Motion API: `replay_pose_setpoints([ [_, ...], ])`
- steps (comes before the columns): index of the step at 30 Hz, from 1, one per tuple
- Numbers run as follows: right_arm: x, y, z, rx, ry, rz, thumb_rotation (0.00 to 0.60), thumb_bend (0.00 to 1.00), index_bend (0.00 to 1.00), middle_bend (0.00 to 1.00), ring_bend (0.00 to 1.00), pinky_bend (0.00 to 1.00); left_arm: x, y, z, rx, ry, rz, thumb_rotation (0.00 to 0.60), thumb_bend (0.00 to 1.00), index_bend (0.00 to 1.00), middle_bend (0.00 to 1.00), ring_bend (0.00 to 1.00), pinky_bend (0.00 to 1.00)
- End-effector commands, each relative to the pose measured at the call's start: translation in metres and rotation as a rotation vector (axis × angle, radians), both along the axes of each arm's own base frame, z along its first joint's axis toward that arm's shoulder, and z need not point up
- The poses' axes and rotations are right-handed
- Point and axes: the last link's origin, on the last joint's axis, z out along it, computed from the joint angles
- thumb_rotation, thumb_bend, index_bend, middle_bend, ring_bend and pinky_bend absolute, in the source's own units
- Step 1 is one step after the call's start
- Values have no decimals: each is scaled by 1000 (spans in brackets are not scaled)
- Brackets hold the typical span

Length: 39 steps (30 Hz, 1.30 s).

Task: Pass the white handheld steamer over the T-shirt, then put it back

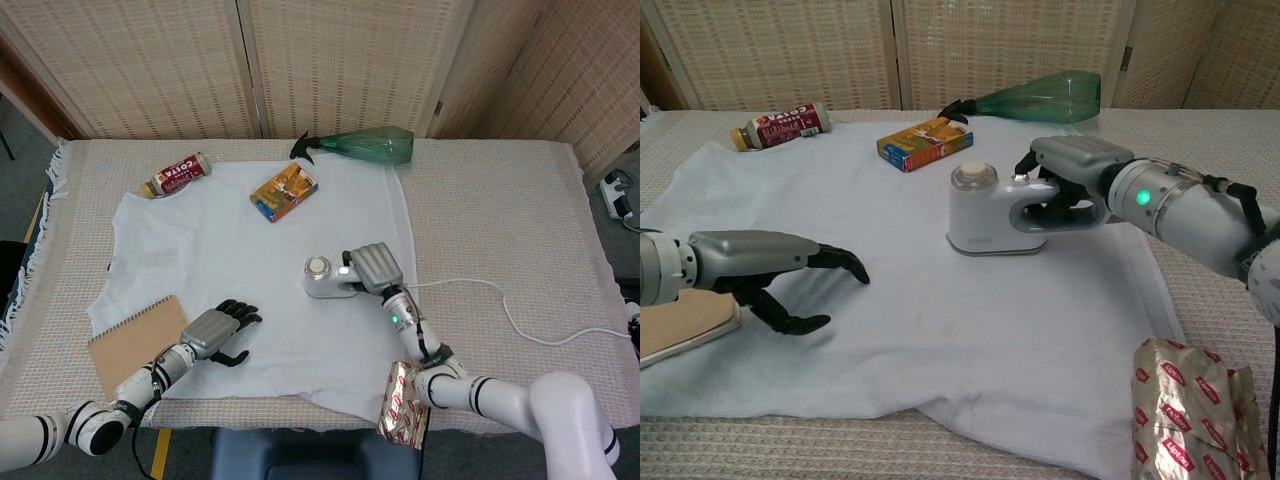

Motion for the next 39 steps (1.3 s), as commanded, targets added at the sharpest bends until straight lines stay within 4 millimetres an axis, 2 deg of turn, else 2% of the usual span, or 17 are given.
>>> replay_pose_setpoints([
  [1, -15, -3, 0, -14, 16, -28, 600, 841, 705, 881, 782, 1000, -1, 0, 0, -3, 1, 4, 375, 481, 168, 112, 6, 0],
  [6, -39, -11, 16, -58, 28, -84, 600, 840, 705, 882, 781, 1000, -2, 0, 1, -7, 3, 8, 372, 482, 168, 111, 7, 0],
  [13, -74, -24, 48, -147, 35, -161, 600, 840, 705, 881, 782, 1000, 0, -2, 2, -13, 8, 4, 371, 483, 169, 112, 8, 0],
  [16, -73, -25, 62, -176, -18, -155, 600, 840, 705, 882, 782, 1000, 1, -3, 3, -11, 7, -3, 371, 483, 170, 112, 8, 0],
  [19, -60, -23, 69, -178, -86, -122, 600, 840, 706, 881, 782, 1000, 2, -5, 3, -8, 7, -11, 375, 482, 170, 112, 8, 0],
  [22, -41, -19, 64, -146, -142, -93, 600, 840, 706, 881, 782, 1000, 4, -6, 3, -7, 1, -12, 369, 483, 171, 112, 8, 0],
  [24, -26, -16, 53, -116, -153, -64, 600, 840, 704, 881, 782, 1000, 5, -6, 3, -4, -3, -14, 371, 483, 171, 112, 8, 0],
  [28, 1, -11, 25, -67, -146, -16, 600, 840, 703, 881, 782, 1000, 7, -8, 4, -2, -7, -20, 372, 483, 171, 112, 8, 0],
  [31, 14, -12, 6, -52, -143, -5, 600, 839, 703, 881, 782, 1000, 9, -8, 4, 0, -9, -23, 373, 483, 171, 112, 9, 0],
  [35, 22, -15, -9, -58, -118, 6, 600, 840, 703, 882, 782, 1000, 10, -7, 4, 4, -5, -30, 380, 482, 171, 112, 8, 0],
  [39, 16, -22, -13, -89, -69, 7, 600, 840, 703, 881, 782, 1000, 10, -7, 3, 4, -4, -33, 376, 483, 170, 113, 9, 0],
])
